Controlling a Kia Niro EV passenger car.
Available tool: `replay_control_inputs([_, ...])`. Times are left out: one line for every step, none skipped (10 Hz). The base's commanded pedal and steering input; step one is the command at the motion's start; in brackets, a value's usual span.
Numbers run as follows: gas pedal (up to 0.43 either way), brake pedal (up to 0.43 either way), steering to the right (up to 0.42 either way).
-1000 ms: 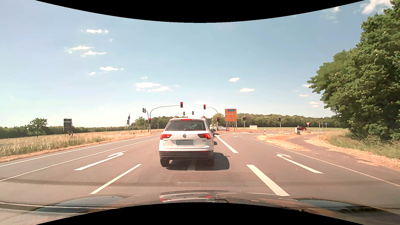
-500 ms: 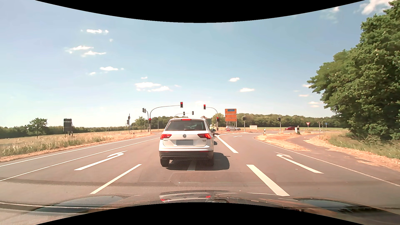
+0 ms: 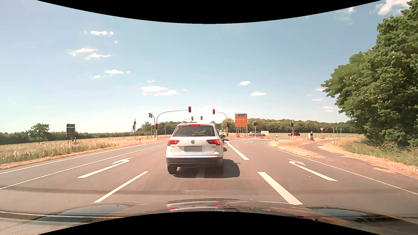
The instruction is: Follow the waypoints while adhering to traffic rules and regulations
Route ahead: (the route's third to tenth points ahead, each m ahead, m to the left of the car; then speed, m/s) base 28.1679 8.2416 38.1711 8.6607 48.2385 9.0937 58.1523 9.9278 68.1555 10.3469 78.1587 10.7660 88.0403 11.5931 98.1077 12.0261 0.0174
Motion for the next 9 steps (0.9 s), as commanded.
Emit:
replay_control_inputs([0.000, 0.000, -0.006])
replay_control_inputs([0.000, 0.000, -0.005])
replay_control_inputs([0.000, 0.000, -0.005])
replay_control_inputs([0.000, 0.000, -0.006])
replay_control_inputs([0.000, 0.000, -0.006])
replay_control_inputs([0.000, 0.000, -0.005])
replay_control_inputs([0.000, 0.000, -0.006])
replay_control_inputs([0.000, 0.000, -0.005])
replay_control_inputs([0.000, 0.000, -0.005])
